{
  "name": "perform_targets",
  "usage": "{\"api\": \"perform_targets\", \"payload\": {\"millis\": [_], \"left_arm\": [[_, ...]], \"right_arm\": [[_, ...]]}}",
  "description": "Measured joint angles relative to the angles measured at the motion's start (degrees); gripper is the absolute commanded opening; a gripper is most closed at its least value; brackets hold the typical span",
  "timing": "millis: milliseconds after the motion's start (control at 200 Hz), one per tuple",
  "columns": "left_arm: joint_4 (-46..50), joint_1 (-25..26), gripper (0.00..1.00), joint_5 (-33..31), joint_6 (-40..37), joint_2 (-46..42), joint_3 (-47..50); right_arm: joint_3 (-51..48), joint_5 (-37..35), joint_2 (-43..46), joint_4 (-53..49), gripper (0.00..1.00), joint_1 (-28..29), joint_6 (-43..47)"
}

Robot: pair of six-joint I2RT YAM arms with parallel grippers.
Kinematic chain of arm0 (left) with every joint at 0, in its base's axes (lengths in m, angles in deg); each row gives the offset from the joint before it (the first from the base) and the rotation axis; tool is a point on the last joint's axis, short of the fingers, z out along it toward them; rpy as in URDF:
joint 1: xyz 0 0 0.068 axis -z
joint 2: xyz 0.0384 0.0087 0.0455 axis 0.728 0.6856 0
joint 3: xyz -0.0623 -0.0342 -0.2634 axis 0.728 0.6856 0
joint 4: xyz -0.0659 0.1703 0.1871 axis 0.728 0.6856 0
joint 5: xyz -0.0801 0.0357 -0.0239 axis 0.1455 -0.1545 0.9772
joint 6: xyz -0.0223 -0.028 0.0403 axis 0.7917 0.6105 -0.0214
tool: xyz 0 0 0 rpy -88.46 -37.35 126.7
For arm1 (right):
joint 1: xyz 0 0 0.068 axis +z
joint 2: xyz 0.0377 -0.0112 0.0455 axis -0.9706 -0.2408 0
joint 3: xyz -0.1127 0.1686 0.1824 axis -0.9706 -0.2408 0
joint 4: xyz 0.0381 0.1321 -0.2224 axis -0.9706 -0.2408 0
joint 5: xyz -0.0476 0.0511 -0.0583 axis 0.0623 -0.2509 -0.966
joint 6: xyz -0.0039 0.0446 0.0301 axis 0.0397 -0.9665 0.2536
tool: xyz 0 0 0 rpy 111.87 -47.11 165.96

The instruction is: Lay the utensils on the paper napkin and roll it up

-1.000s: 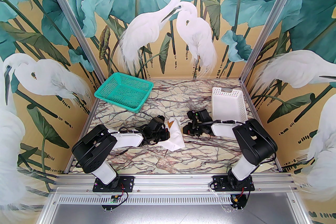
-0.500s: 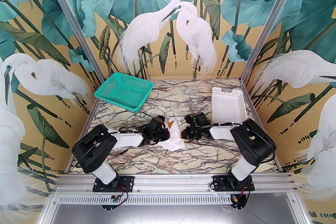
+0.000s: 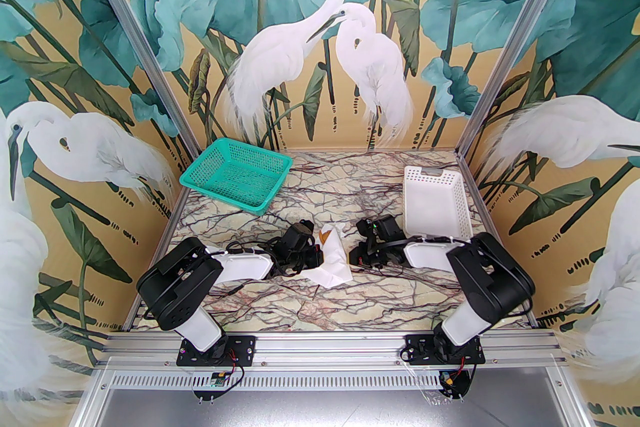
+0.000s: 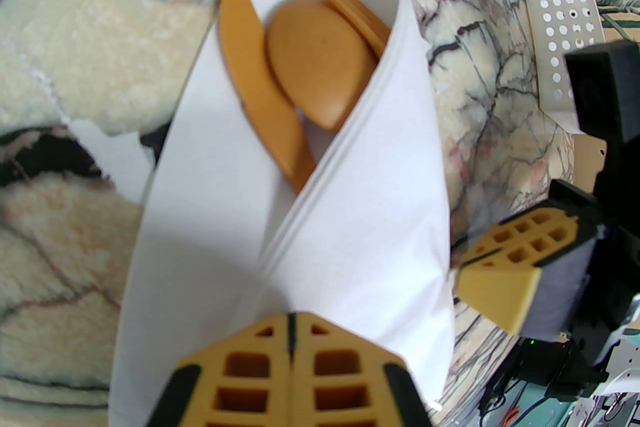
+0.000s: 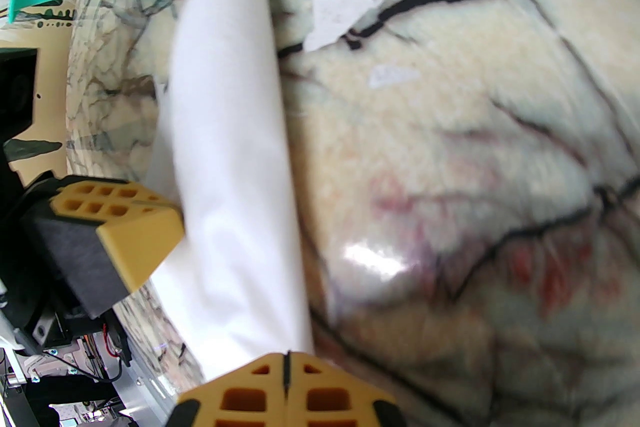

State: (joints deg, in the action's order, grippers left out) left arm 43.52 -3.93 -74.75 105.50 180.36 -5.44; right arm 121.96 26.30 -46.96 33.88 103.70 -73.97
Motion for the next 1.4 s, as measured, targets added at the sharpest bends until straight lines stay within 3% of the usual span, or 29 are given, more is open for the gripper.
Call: {"api": "perform_targets", "payload": {"millis": [275,865,1120,1400], "left_arm": [[0.0,0.0,0.00,0.0,0.0,0.0,0.0],[0.1,0.0,0.00,-0.2,0.0,0.0,0.0],[0.0,0.0,0.00,-0.2,0.0,0.0,0.1],[-2.9,0.0,0.00,-0.2,0.6,-0.5,2.0]], "right_arm": [[-5.4,3.0,1.7,3.4,0.00,1.6,-2.4],[-5.6,1.5,1.4,2.4,0.00,2.0,-1.0],[-2.7,-5.2,9.6,-10.4,0.21,2.1,2.4],[7.4,-21.4,10.8,-16.9,0.53,8.2,8.9]]}}
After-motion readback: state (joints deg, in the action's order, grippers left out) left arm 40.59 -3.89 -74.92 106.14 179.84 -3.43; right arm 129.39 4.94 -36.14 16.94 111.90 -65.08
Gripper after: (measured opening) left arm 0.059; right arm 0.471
